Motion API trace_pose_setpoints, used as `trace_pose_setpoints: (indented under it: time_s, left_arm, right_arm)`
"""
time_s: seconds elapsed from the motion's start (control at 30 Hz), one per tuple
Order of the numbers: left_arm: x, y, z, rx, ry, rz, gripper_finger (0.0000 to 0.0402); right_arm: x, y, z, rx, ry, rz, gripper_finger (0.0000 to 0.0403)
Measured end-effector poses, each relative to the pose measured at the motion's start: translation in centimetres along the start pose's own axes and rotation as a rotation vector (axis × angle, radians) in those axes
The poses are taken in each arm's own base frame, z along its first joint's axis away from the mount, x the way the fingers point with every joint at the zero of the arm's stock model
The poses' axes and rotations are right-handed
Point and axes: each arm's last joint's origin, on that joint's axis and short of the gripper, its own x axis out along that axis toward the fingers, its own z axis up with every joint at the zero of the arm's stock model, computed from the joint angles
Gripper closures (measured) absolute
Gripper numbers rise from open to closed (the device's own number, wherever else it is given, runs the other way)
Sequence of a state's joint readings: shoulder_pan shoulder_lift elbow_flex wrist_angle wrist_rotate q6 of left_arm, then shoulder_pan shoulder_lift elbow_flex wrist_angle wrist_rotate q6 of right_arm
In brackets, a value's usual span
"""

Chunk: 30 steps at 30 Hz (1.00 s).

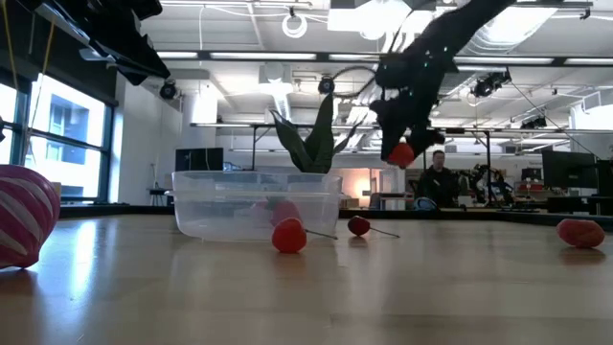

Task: Pick and placing Produce into tupperware
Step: Put the red tomato into the transparent bin

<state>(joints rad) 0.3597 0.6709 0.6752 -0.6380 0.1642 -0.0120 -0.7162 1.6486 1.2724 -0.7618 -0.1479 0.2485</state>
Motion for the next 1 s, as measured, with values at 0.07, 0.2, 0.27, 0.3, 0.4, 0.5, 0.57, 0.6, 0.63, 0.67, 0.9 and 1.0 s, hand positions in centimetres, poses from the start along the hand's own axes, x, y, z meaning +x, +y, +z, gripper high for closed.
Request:
trace_pose_setpoints:
  time_s: [0.07, 0.2, 0.27, 0.3, 0.4, 0.5, 0.57, 0.6, 0.63, 0.67, 0.9, 1.0]
  left_arm:
    - [0.0, 0.0, 0.0, 0.000, 0.000, 0.000, 0.0348]
    - [0.0, 0.0, 0.0, 0.000, 0.000, 0.000, 0.0348]
    - [0.0, 0.0, 0.0, 0.000, 0.000, 0.000, 0.0348]
    - [0.0, 0.0, 0.0, 0.000, 0.000, 0.000, 0.0348]
    - [0.0, 0.0, 0.0, 0.000, 0.000, 0.000, 0.0348]
    - [0.0, 0.0, 0.0, 0.000, 0.000, 0.000, 0.0348]
    - [0.0, 0.0, 0.0, 0.000, 0.000, 0.000, 0.0348]
    - [0.0, 0.0, 0.0, 0.000, 0.000, 0.000, 0.0348]
    - [0.0, 0.0, 0.0, 0.000, 0.000, 0.000, 0.0348]
    - [0.0, 0.0, 0.0, 0.000, 0.000, 0.000, 0.0348]
    - [0.0, 0.0, 0.0, 0.000, 0.000, 0.000, 0.0348]
    - [0.0, 0.0, 0.0, 0.000, 0.000, 0.000, 0.0348]
  right_arm:
    - [-1.2, 1.1, -0.3, -0.043, -0.035, 0.021, 0.0147]
    - [-3.4, 3.8, -1.0, -0.143, -0.114, 0.084, 0.0147]
    - [-4.4, 5.5, -1.4, -0.199, -0.162, 0.137, 0.0147]
    - [-4.8, 6.3, -1.6, -0.226, -0.187, 0.167, 0.0147]
    - [-5.8, 9.3, -2.5, -0.325, -0.251, 0.261, 0.0147]
    - [-6.3, 12.1, -3.6, -0.414, -0.298, 0.344, 0.0147]
    - [-6.4, 13.8, -4.3, -0.463, -0.315, 0.389, 0.0147]
    - [-6.4, 14.6, -4.8, -0.489, -0.319, 0.409, 0.0147]
    - [-6.3, 15.4, -5.2, -0.514, -0.328, 0.423, 0.0147]
    - [-6.2, 16.1, -5.6, -0.537, -0.329, 0.429, 0.0147]
    - [-3.8, 20.4, -8.3, -0.640, -0.323, 0.434, 0.0147]
    - [-1.7, 21.6, -8.9, -0.664, -0.297, 0.432, 0.0147]
